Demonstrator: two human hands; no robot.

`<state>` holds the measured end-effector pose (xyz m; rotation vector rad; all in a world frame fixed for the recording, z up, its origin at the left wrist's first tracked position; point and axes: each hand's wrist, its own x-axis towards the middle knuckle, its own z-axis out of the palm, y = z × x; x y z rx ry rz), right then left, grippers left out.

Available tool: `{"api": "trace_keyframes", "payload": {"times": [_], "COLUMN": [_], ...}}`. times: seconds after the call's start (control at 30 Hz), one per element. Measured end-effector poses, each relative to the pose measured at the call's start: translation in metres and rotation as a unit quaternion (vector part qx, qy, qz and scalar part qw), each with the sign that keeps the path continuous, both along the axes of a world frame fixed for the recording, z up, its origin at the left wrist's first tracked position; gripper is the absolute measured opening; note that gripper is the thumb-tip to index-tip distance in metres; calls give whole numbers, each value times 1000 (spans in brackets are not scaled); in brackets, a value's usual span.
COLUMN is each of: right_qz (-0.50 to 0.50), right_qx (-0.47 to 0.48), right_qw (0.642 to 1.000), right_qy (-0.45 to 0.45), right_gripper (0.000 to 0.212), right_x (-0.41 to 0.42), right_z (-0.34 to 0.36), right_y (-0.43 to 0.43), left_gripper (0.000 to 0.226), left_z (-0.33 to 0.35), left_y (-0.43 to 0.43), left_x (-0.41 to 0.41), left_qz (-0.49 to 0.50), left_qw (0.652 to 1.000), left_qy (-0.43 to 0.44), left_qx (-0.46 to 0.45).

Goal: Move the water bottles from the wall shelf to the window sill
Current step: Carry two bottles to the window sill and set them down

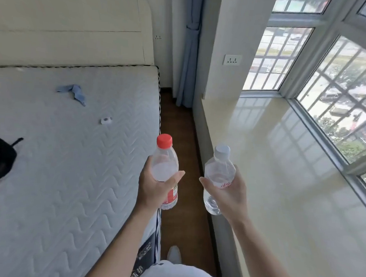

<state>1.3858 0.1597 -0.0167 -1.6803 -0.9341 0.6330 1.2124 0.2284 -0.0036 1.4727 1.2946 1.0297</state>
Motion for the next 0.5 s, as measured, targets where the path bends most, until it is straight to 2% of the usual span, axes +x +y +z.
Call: {"api": "trace_keyframes", "payload": {"times": [0.2,0.5], "right_qz": [4,7], "right_qx": [11,4], "right_qw": [1000,1000], "right_qy": [9,20], "right_gripper": [60,56], "right_x": [18,56], "right_z": [12,2], "right_y": [103,217], "left_gripper": [52,51], "left_z": [8,1], "left_y": [104,215], "left_x": [17,44], "left_qz": [-5,-4], "left_qw": [1000,1000], "left_qy": [-13,-19], "left_qx": [20,22]}}
